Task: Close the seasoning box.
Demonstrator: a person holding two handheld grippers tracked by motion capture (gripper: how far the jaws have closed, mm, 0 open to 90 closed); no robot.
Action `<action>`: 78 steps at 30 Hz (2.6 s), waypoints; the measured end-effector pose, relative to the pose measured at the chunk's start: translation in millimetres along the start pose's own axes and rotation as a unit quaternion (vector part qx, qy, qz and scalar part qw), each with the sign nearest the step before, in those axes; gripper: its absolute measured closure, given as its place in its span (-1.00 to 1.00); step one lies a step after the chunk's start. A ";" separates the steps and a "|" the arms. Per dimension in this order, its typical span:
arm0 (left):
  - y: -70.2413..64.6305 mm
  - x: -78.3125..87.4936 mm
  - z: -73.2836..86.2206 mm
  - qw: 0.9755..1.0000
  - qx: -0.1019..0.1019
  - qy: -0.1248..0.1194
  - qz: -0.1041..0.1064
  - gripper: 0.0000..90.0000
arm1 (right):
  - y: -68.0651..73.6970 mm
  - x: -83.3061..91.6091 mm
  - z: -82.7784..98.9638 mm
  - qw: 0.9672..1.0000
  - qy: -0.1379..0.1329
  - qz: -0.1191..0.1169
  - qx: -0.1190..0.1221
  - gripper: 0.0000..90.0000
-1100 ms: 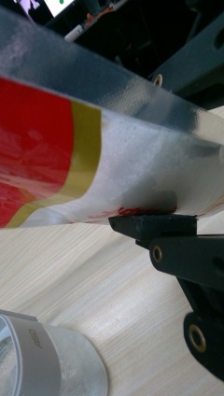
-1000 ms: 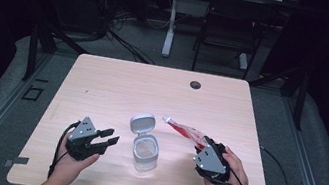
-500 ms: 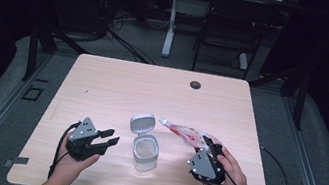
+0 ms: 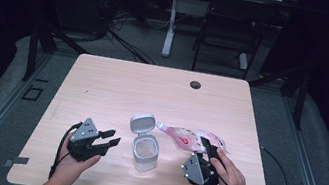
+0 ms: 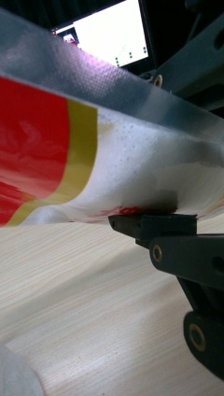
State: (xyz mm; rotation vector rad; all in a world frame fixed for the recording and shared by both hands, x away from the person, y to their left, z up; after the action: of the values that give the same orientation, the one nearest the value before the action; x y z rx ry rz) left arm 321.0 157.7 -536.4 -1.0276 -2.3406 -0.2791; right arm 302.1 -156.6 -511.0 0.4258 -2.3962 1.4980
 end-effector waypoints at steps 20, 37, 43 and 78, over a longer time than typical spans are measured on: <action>0.0 -1.1 1.1 1.000 0.000 0.002 0.001 0.43 | 4.3 0.5 -2.1 0.998 0.002 0.027 0.052 0.33; -0.7 -1.7 1.4 1.000 0.000 0.003 -0.001 0.43 | 5.3 -0.2 -2.0 0.998 0.003 0.032 0.059 0.33; -1.2 -1.8 1.1 1.000 -0.001 0.002 0.001 0.43 | 5.6 1.3 -4.4 0.997 0.004 0.037 0.071 0.33; -6.1 -1.0 -1.2 1.000 -0.006 -0.002 0.003 0.43 | 5.7 9.9 -20.4 0.981 -0.003 0.029 0.192 0.35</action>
State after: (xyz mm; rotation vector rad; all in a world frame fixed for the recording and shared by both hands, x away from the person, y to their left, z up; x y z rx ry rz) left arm 317.6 152.4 -535.7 -1.0423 -2.3414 -0.2899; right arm 292.5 -136.8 -503.3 0.4420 -2.1359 1.9948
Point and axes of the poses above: each handheld gripper's, and its own axes: x roughly backward along the jaws, z roughly out of its underside, y roughly to its left, the point moved 5 cm from there along -x, roughly forward along the jaws, and after that the axes turned 5 degrees about y, right-handed, at the moved point
